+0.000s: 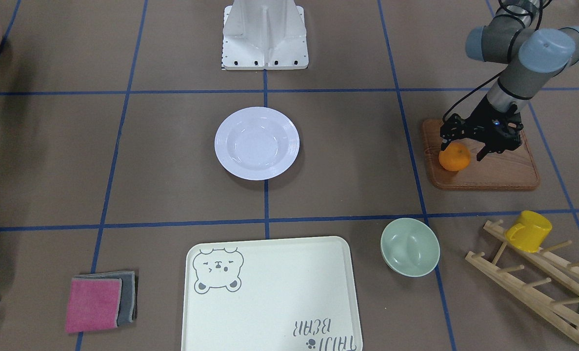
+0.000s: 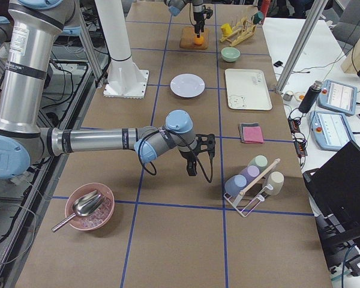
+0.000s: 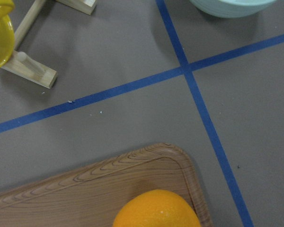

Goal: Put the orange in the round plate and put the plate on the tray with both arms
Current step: 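Reach the left gripper down to the orange on the wooden board and grasp it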

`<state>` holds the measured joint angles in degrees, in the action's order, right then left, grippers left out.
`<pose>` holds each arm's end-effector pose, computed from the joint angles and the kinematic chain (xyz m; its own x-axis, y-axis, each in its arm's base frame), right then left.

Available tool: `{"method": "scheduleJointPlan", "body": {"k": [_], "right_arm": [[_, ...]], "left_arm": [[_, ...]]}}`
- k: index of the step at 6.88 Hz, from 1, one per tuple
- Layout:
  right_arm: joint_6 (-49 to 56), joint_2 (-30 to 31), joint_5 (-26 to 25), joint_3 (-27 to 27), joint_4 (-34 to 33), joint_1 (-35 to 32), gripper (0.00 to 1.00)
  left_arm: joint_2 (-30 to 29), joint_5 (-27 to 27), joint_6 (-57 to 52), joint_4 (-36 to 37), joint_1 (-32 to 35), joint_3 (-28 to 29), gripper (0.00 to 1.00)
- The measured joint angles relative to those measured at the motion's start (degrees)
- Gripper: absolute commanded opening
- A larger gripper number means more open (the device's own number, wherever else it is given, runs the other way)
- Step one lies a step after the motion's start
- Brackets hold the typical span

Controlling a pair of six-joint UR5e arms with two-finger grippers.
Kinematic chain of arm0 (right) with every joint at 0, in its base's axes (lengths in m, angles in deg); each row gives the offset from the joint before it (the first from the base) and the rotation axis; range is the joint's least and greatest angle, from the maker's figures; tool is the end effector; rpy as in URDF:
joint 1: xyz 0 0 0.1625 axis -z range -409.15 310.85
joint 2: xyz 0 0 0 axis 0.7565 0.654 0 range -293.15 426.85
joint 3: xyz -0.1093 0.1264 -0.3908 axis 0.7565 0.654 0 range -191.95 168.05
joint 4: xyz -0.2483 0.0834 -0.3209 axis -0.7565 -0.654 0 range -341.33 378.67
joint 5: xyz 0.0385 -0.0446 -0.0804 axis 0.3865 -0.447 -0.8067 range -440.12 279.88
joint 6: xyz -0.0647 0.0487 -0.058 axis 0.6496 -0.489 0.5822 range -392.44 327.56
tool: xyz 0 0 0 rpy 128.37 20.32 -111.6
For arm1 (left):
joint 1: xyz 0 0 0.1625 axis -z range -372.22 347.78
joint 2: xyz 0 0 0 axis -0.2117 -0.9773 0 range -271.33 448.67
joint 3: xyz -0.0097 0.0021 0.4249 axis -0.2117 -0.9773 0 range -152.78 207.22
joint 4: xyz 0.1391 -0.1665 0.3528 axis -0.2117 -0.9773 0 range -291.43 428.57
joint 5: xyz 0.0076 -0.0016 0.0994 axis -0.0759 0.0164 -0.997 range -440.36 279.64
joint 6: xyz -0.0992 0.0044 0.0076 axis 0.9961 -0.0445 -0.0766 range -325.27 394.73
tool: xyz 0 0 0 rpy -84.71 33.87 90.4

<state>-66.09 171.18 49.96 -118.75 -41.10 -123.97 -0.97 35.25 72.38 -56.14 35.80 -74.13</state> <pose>-0.0410 -0.4154 0.5676 0.6610 0.0037 0.7504 -0.1751 0.9732 0.1494 0.2781 -0.4440 0.5042 0.6523 0.3424 -0.6762 -0.0869 0.9200 0.3821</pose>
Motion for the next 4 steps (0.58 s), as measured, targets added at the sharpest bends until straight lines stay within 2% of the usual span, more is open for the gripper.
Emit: {"method": "scheduleJointPlan", "body": {"k": [1, 2, 3, 4], "right_arm": [[0.0, 0.0, 0.0, 0.0, 0.0, 0.0, 1.00], [0.0, 0.0, 0.0, 0.0, 0.0, 0.0, 1.00], [0.1, 0.0, 0.0, 0.1, 0.0, 0.0, 1.00], [0.1, 0.0, 0.0, 0.1, 0.3, 0.0, 1.00]], "left_arm": [[0.1, -0.8, -0.1, 0.0, -0.6, 0.6, 0.96], [0.0, -1.7, -0.1, -0.2, -1.1, 1.4, 0.24], [-0.1, -2.1, -0.2, -0.6, -1.7, 2.0, 0.00], [-0.1, -2.3, -0.3, -1.2, -1.9, 2.1, 0.00]]}}
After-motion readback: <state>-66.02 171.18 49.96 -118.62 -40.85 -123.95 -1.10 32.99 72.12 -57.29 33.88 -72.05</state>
